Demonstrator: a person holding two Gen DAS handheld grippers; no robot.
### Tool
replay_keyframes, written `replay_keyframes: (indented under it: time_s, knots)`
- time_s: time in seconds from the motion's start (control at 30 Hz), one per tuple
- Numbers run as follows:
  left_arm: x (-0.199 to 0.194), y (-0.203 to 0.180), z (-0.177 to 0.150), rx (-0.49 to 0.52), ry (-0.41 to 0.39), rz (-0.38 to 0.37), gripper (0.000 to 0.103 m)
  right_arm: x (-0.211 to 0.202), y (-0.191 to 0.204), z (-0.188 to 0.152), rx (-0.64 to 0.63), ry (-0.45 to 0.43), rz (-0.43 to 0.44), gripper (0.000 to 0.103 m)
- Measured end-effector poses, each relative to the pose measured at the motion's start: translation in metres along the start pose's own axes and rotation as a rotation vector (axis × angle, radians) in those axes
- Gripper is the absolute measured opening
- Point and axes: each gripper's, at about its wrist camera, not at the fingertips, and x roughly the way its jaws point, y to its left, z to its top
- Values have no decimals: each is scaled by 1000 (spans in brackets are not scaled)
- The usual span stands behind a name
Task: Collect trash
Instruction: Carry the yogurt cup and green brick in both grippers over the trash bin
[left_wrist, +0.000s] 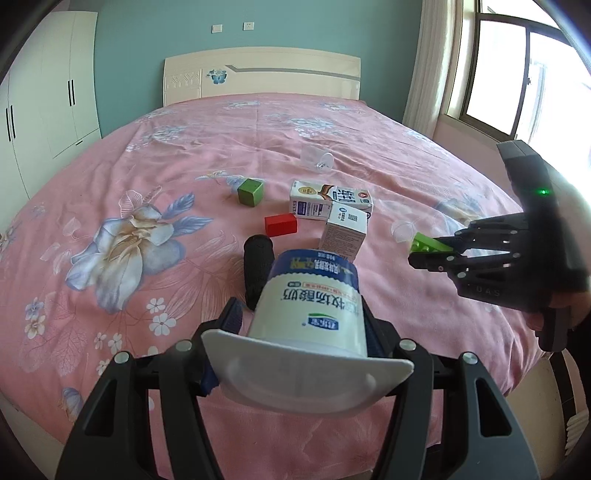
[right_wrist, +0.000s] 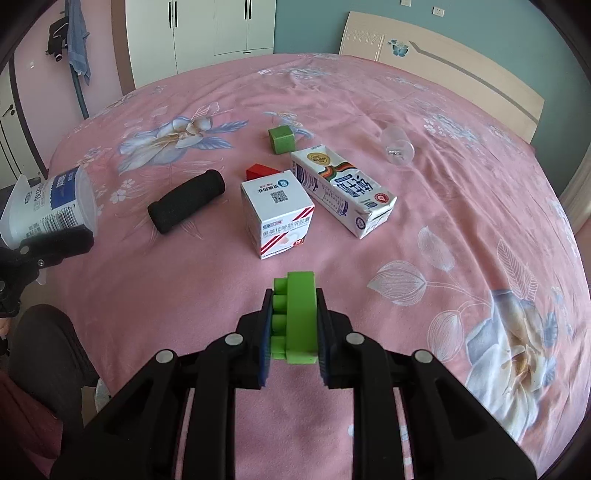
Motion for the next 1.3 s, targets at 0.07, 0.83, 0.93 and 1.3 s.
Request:
replay_keyframes:
  time_s: [0.07, 0.83, 0.93, 1.3]
  knots:
    - [-19, 0, 9, 23, -28, 18, 63, -23, 6, 5, 5, -23, -25, 22]
    - [-220, 8, 59, 79, -265, 146, 63, -282, 116, 28, -89, -353, -238, 22]
    - [-237, 8, 45, 103, -275, 160, 63, -299, 133, 18, -114, -383, -234, 22]
    - [-235, 23, -30, 174, -114, 150, 63, -305, 172, -40, -149, -364, -158, 22]
